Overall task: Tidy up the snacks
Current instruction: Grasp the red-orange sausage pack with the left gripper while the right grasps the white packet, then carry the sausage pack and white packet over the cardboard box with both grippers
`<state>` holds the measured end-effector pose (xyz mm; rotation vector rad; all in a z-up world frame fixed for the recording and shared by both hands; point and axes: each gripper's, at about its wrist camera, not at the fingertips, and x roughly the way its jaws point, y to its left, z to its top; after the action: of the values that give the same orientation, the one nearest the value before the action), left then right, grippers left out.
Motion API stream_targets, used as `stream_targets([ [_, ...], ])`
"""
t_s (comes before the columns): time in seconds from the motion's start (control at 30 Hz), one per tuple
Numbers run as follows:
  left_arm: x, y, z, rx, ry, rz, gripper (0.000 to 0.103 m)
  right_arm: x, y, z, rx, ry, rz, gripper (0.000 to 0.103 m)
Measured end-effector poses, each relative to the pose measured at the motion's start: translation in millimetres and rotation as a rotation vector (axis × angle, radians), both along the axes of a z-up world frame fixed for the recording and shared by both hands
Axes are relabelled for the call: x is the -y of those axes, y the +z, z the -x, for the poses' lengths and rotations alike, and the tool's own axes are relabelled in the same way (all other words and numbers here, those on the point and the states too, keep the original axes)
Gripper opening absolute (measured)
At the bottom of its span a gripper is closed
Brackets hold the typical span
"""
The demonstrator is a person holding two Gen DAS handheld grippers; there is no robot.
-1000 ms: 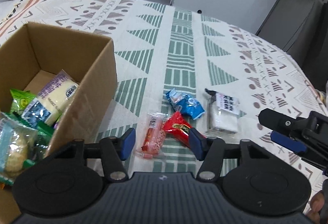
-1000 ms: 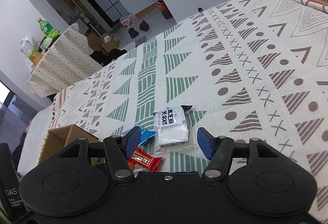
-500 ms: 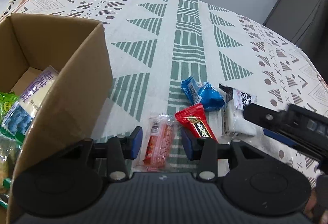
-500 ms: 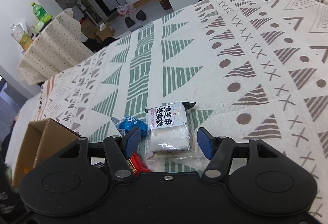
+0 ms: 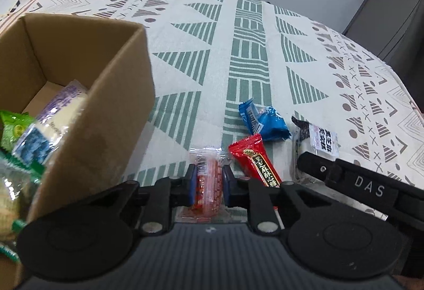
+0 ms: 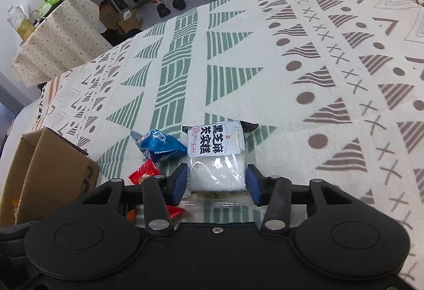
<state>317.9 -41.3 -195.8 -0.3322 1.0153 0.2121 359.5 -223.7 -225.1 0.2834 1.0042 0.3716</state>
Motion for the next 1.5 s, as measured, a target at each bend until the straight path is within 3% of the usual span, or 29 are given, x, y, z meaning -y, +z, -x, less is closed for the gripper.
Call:
stream_targets([
  [0.77, 16, 88, 60, 0.177, 0.005, -0.070, 0.018, 26, 72, 36, 0.175, -0.020, -0.182, 0.045],
  [1.5, -19, 141, 108, 0.276, 0.107, -0.119, 0.018, -12, 109, 78, 0.281, 0.112, -0.243, 0.045],
])
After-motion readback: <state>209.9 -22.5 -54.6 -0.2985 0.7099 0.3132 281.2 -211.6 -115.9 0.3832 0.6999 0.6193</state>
